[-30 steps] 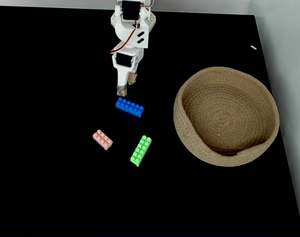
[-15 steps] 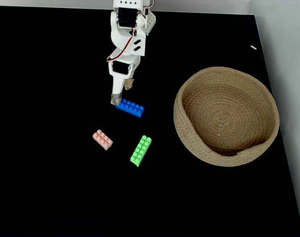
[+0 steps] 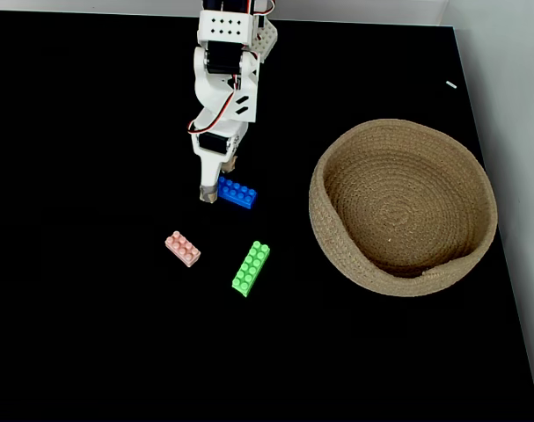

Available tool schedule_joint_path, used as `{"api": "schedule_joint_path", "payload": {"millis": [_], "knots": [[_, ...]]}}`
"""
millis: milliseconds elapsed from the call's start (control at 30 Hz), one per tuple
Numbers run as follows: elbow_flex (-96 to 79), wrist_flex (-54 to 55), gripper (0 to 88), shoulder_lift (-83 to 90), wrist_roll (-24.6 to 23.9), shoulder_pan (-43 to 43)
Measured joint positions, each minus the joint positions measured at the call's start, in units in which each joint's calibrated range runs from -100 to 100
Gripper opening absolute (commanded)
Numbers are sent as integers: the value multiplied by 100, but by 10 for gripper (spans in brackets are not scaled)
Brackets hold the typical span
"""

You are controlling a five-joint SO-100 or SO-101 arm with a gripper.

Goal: Place the lego blocks in the tray

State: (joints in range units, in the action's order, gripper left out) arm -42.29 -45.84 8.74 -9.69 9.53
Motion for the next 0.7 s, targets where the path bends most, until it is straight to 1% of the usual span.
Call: {"api": "schedule_joint_path", "payload": {"millis": [100, 167, 300, 467, 567, 700], "knots": [[35, 0, 99, -34, 73, -8], [35, 0, 3, -34, 161, -41], [35, 57, 1, -34, 347, -187], [-133, 162, 1, 110, 435, -301], [-159, -268, 0, 382, 488, -423], [212, -1129, 1, 848, 381, -611]]}}
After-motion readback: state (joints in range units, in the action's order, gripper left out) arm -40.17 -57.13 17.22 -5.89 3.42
